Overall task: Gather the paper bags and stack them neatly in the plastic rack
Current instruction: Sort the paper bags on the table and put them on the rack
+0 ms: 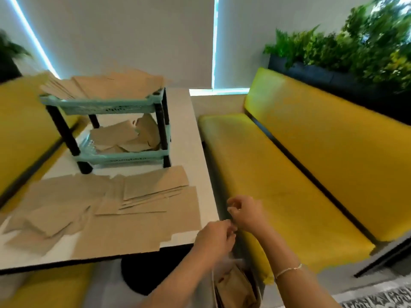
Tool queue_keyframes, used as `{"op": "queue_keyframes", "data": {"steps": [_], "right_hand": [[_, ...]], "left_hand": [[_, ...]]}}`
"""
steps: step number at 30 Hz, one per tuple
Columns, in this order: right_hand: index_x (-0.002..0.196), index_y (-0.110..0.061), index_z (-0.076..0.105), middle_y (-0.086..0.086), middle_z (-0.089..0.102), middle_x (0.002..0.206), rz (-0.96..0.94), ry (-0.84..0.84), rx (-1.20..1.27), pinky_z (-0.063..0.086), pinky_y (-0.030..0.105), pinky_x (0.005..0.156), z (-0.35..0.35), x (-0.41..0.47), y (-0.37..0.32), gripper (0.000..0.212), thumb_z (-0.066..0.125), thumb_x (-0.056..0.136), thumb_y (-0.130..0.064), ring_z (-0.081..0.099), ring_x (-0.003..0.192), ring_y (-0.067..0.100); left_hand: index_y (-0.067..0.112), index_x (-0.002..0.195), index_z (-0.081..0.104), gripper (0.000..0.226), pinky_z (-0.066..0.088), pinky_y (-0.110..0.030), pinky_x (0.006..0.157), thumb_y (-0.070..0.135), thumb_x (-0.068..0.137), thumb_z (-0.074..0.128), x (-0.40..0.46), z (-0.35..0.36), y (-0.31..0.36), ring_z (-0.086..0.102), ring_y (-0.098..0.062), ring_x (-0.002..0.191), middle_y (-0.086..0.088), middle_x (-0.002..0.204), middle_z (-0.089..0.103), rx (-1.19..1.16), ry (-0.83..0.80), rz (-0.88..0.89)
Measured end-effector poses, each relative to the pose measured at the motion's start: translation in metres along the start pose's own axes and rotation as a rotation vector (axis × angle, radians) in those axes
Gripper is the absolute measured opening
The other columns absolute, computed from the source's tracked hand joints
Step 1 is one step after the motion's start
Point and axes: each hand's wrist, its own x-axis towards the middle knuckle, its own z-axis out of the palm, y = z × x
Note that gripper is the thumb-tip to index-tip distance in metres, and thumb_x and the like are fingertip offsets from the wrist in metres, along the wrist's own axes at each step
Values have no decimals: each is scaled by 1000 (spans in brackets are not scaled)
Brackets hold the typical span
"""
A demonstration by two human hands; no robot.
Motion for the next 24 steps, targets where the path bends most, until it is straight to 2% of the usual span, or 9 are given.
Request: {"op": "queue_keyframes", "data": {"steps": [2, 4, 9, 14, 16, 18, 20, 22, 24], "right_hand": [[119, -15, 60, 2, 64, 118, 24, -36, 22, 51, 23, 85, 11, 9, -19, 28, 54, 93, -20, 62, 97, 15], [124, -15, 57, 3, 63, 121, 62, -84, 36, 51, 27, 88, 25, 20, -35, 33, 56, 92, -23, 61, 102, 17], [133, -14, 41, 6, 59, 118, 153, -202, -5, 45, 22, 71, 53, 43, -73, 54, 61, 88, -36, 60, 100, 18], [129, -13, 33, 6, 50, 121, 255, -252, -42, 44, 23, 72, 71, 64, -87, 68, 72, 78, -39, 54, 100, 18], [129, -13, 32, 3, 49, 111, 310, -254, -45, 45, 21, 70, 76, 73, -89, 70, 73, 77, -37, 51, 89, 14], [134, -12, 27, -1, 45, 97, 344, -283, -33, 42, 16, 58, 80, 83, -91, 76, 73, 78, -34, 48, 79, 10], [130, -12, 33, -3, 44, 86, 381, -319, -38, 38, 16, 53, 83, 92, -94, 67, 72, 79, -30, 48, 72, 8], [108, -15, 44, -3, 43, 77, 394, -358, -68, 45, 18, 64, 85, 98, -96, 39, 69, 81, -26, 52, 76, 11], [95, -16, 44, -3, 42, 73, 379, -407, -119, 45, 19, 75, 85, 103, -96, 28, 67, 82, -26, 50, 79, 13]], "left_hand": [[24, 120, 59, 27, 45, -22, 83, 28, 95, 48, -4, -31, -14, 60, -14, 102, 4, 118, 64, -8, 95, -22], [25, 120, 60, 28, 44, -20, 82, 28, 95, 49, -1, -61, -35, 60, -12, 102, 6, 118, 64, -2, 193, -85], [23, 120, 58, 29, 49, -30, 87, 24, 94, 45, 23, -115, -87, 59, -16, 104, 3, 117, 63, 79, 291, -206], [22, 130, 49, 38, 47, -29, 84, 20, 93, 45, 62, -125, -119, 56, -21, 106, -3, 124, 57, 141, 235, -303], [23, 133, 45, 42, 47, -30, 84, 18, 92, 45, 80, -124, -130, 54, -21, 106, -4, 127, 54, 147, 220, -314], [24, 137, 41, 46, 47, -33, 88, 17, 91, 46, 97, -124, -141, 51, -20, 111, -2, 131, 51, 149, 210, -305], [23, 140, 37, 51, 43, -36, 96, 24, 90, 49, 109, -124, -149, 43, -22, 122, -1, 139, 44, 175, 153, -281], [21, 141, 35, 56, 37, -38, 104, 33, 90, 53, 119, -121, -154, 34, -24, 131, -1, 144, 38, 202, 63, -239], [20, 140, 36, 58, 34, -38, 106, 42, 89, 54, 124, -119, -157, 32, -24, 132, -1, 144, 38, 225, 17, -217]]}}
